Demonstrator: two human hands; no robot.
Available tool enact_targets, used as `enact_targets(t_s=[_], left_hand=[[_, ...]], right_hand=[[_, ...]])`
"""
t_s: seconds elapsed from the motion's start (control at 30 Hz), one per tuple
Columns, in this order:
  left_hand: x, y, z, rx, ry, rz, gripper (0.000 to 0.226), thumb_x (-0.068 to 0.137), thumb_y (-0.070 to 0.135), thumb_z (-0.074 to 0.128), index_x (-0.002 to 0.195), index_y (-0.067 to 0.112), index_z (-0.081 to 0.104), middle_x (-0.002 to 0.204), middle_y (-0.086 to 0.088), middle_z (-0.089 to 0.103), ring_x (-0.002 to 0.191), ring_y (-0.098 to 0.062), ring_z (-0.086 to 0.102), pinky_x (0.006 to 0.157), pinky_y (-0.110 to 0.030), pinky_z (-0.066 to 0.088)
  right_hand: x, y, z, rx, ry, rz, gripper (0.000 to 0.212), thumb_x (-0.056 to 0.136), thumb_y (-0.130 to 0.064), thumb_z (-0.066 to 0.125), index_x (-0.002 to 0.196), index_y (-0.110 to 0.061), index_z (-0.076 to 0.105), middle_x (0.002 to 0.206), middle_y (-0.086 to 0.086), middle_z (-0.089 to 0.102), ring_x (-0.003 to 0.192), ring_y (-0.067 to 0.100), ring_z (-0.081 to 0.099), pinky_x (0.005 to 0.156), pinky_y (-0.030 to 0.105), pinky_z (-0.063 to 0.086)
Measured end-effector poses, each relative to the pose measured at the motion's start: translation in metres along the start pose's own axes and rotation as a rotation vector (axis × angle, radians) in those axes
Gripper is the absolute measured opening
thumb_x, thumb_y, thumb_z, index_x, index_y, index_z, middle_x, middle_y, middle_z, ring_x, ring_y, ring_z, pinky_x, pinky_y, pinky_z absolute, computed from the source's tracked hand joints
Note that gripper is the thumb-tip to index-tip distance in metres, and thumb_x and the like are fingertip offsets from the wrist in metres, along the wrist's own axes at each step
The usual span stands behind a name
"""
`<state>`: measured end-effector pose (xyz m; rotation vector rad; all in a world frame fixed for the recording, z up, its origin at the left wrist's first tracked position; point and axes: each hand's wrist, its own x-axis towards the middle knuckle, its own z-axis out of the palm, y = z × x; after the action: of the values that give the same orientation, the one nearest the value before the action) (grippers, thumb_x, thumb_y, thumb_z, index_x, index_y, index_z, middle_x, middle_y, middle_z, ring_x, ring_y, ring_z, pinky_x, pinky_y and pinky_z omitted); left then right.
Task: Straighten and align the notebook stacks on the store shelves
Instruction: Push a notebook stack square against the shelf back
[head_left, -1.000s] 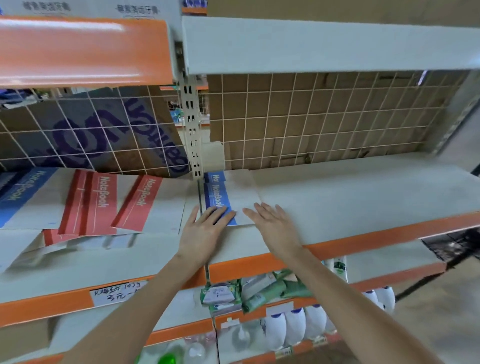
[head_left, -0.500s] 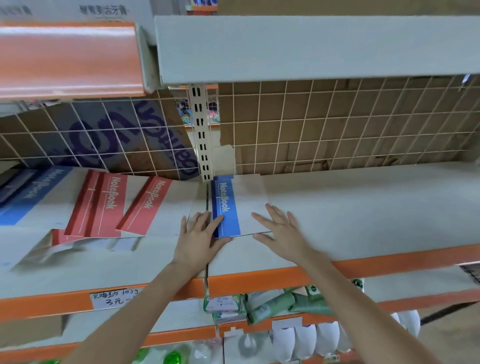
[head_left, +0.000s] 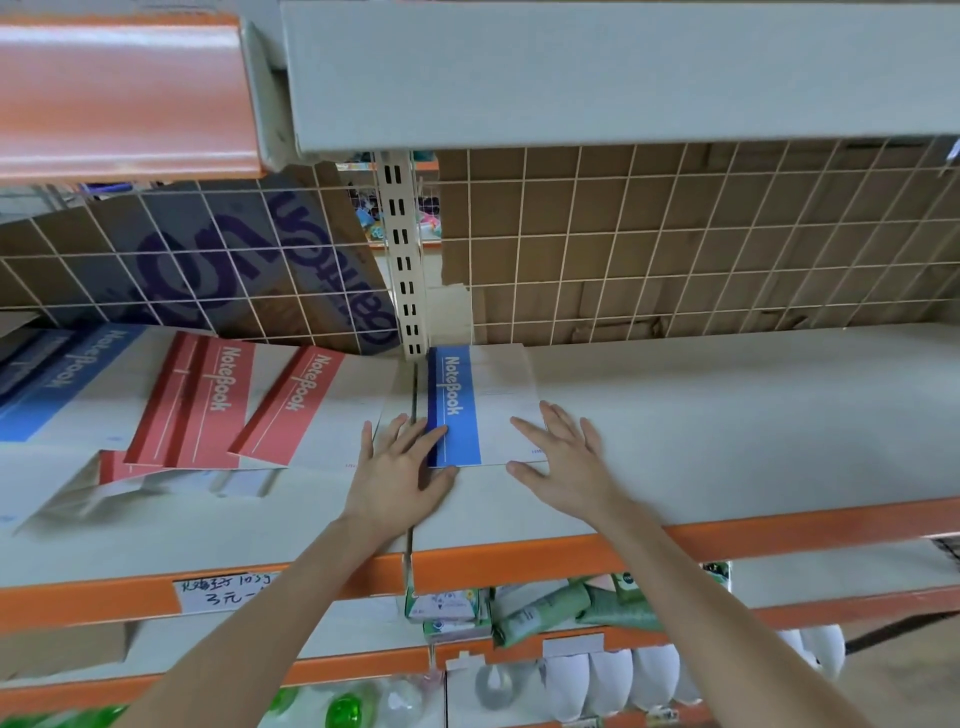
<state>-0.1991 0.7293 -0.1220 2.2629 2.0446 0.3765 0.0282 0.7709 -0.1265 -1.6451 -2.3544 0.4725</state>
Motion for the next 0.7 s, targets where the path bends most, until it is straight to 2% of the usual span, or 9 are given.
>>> enact_targets(t_s=[0.17,0.27,0.37,0.47,0.7], left_hand=[[0.002,-0.003,-0.002,-0.085,0.064,-0.013,0.052,0.093,0.051,0.043,0.141,0.031,0.039,0.146,0.007,0.041,0.142,-0.012,0.019,0.115,-0.041,-0.006],[0.001,-0.004,-0.001,-0.126,0.136,0.011,0.047,0.092,0.048,0.050,0.134,0.027,0.050,0.135,0.005,0.054,0.139,-0.013,0.029,0.116,-0.040,-0.003],[0.000,-0.004,0.000,-0.150,0.183,0.032,0.044,0.090,0.043,0.056,0.130,0.023,0.056,0.127,0.002,0.061,0.136,-0.014,0.036,0.116,-0.042,0.000],[0.000,-0.004,0.001,-0.132,0.178,0.051,0.043,0.092,0.040,0.055,0.131,0.021,0.055,0.131,0.000,0.058,0.135,-0.013,0.037,0.117,-0.042,0.000],[0.001,-0.003,-0.002,-0.021,0.124,0.080,0.043,0.099,0.035,0.040,0.140,0.022,0.044,0.144,0.003,0.045,0.140,-0.006,0.027,0.113,-0.036,-0.015]], right_hand=[[0.005,0.003,-0.003,0.019,0.102,0.090,0.061,0.090,-0.052,0.052,0.144,-0.028,0.037,0.150,-0.004,0.031,0.141,0.010,0.018,0.114,0.037,-0.005],[0.006,0.005,-0.005,0.058,0.133,0.092,0.061,0.087,-0.051,0.057,0.141,-0.027,0.042,0.146,-0.006,0.038,0.138,0.009,0.026,0.113,0.033,-0.005],[0.006,0.006,-0.005,0.068,0.115,0.073,0.060,0.089,-0.048,0.056,0.142,-0.024,0.041,0.148,-0.005,0.035,0.140,0.010,0.022,0.112,0.034,-0.006],[0.005,0.009,-0.006,0.063,0.087,0.053,0.056,0.093,-0.043,0.052,0.144,-0.024,0.037,0.151,-0.005,0.032,0.143,0.008,0.014,0.113,0.037,-0.007],[0.001,0.010,-0.004,0.076,0.109,0.039,0.051,0.096,-0.036,0.050,0.144,-0.025,0.037,0.152,-0.006,0.031,0.144,0.006,0.010,0.112,0.036,-0.012]])
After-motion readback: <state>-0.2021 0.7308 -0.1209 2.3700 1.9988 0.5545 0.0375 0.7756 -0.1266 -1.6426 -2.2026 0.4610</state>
